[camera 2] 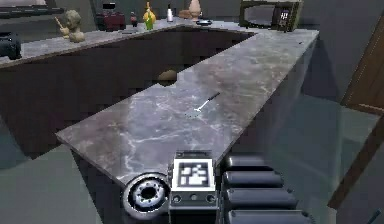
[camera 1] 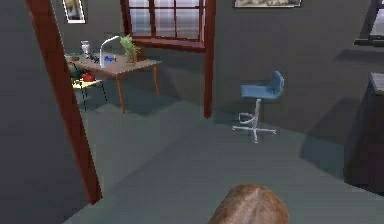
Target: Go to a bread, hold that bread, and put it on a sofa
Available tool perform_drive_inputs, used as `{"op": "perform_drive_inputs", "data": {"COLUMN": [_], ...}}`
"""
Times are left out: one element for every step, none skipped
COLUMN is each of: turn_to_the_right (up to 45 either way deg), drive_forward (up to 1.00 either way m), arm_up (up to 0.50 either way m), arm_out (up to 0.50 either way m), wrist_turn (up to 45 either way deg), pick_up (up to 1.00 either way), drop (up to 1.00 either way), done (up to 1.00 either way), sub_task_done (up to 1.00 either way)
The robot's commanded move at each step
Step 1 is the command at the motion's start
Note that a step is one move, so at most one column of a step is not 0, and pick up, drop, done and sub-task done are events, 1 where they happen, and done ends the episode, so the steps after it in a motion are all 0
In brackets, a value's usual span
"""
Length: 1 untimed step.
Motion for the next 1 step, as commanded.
{"op": "perform_drive_inputs", "data": {"turn_to_the_right": [0.0], "drive_forward": [0.25], "arm_up": [0.0], "arm_out": [0.0], "wrist_turn": [0.0], "pick_up": [0.0], "drop": [0.0], "done": [0.0], "sub_task_done": [0.0]}}
